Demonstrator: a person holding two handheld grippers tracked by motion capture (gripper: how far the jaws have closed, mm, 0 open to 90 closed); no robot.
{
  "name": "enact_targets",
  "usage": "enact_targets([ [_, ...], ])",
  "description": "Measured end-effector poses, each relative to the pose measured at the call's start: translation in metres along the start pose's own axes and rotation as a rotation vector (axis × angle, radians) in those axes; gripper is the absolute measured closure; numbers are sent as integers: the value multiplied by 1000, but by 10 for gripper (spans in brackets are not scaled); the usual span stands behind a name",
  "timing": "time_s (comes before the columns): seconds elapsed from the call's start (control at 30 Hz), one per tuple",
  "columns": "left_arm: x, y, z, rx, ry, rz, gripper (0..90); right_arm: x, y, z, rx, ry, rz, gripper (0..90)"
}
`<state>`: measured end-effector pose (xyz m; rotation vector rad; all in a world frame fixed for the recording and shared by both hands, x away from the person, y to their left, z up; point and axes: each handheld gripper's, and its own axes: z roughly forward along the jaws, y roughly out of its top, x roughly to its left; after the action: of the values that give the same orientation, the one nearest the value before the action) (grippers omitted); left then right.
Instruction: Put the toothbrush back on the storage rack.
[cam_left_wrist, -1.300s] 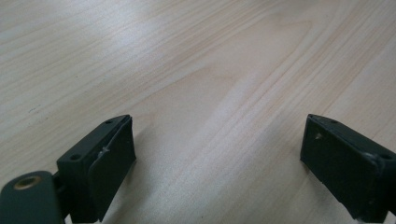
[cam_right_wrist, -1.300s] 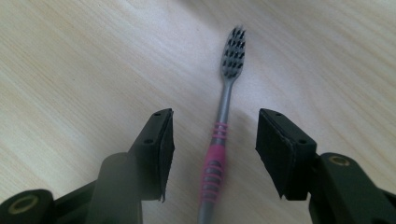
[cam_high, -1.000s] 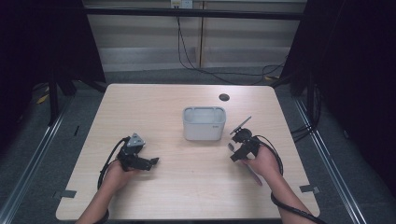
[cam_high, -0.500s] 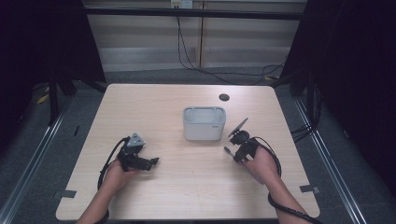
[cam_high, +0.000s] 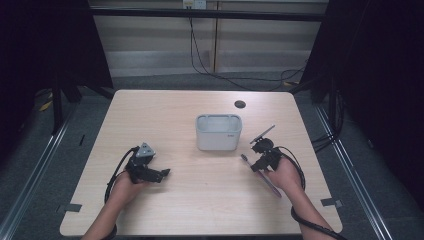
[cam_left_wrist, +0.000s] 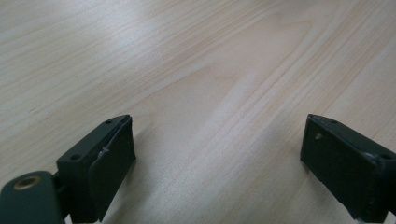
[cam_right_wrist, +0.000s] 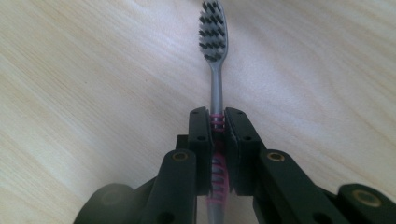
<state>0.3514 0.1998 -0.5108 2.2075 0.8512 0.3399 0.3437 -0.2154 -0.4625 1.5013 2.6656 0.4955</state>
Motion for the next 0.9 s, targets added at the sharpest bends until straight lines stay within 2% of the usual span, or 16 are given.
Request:
enact_targets([
  [0.17, 0, 0, 0, 0, -1, -1, 96, -2, 0, -9, -46, 14, 13, 817],
  [0.7, 0, 0, 0, 0, 0, 0, 96, -3, 1, -27, -162, 34, 12, 817],
  [0.9, 0, 0, 0, 0, 0, 0, 96, -5, 1, -33, -190, 40, 10, 818],
])
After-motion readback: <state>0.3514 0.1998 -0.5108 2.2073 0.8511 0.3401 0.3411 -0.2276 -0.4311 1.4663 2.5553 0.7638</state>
